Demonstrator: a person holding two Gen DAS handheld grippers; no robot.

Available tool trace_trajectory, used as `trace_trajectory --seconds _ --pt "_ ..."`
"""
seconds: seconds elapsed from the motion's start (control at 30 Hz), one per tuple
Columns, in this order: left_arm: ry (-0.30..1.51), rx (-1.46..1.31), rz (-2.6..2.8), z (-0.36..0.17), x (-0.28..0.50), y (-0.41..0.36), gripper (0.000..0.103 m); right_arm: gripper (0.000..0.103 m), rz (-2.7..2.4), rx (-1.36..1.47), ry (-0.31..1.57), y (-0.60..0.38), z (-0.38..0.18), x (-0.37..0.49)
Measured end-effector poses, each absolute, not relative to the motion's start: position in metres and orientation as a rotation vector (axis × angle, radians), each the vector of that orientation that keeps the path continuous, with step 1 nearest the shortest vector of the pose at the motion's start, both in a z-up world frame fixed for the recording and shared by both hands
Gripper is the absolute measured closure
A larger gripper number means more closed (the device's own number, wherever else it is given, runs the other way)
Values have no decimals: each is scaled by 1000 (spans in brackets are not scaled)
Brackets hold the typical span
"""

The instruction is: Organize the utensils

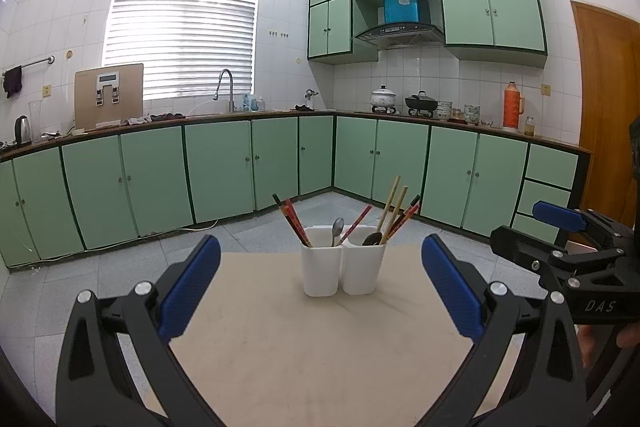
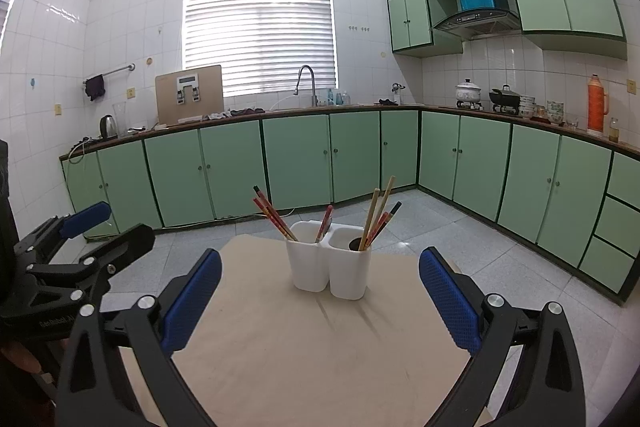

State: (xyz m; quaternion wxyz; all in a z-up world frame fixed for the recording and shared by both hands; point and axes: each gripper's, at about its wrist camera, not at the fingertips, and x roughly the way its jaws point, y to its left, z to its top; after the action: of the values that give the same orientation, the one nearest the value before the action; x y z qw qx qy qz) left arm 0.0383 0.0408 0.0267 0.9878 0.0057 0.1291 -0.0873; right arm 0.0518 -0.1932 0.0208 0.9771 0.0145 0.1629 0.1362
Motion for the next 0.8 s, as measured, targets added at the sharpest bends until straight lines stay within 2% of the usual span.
trace_trajectory --seconds 0.8 --pt "265 9 -174 28 39 43 5 6 274 28 332 -190 20 51"
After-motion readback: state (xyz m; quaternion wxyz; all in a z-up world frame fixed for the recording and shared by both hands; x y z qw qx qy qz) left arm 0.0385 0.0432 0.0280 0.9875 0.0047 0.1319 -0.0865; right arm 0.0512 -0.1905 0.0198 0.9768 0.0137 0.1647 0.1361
